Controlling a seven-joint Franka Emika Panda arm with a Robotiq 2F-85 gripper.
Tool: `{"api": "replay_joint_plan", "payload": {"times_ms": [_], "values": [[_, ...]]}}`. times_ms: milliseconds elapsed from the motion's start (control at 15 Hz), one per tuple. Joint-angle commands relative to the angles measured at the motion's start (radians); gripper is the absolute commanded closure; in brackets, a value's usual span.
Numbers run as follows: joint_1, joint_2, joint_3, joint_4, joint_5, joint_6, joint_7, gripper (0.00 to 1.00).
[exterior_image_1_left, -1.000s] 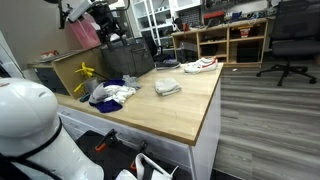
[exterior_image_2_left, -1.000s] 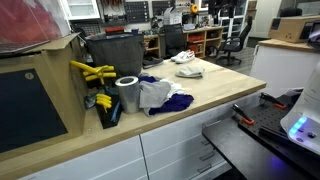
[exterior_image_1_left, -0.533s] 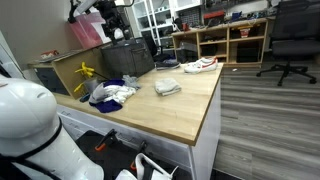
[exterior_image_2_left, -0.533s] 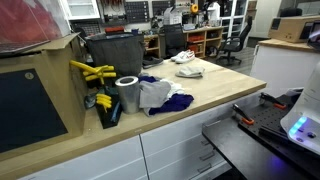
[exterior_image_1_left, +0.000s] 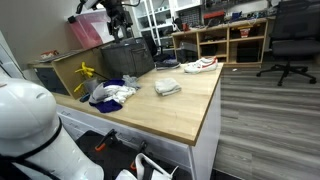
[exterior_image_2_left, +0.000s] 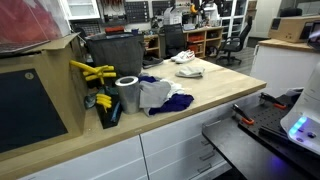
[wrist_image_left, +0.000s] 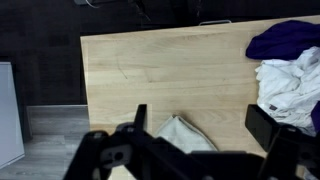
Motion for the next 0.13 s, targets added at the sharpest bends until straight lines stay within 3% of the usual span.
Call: {"api": "replay_joint_plan", "payload": {"times_ms": [0,67], "values": [[-0.003,0.002,0.003,0.004,0.0,-0.004,-0.001,0.0],[-0.003,0.002,0.003,0.005,0.0,-0.005,-0.001,0.0]]}}
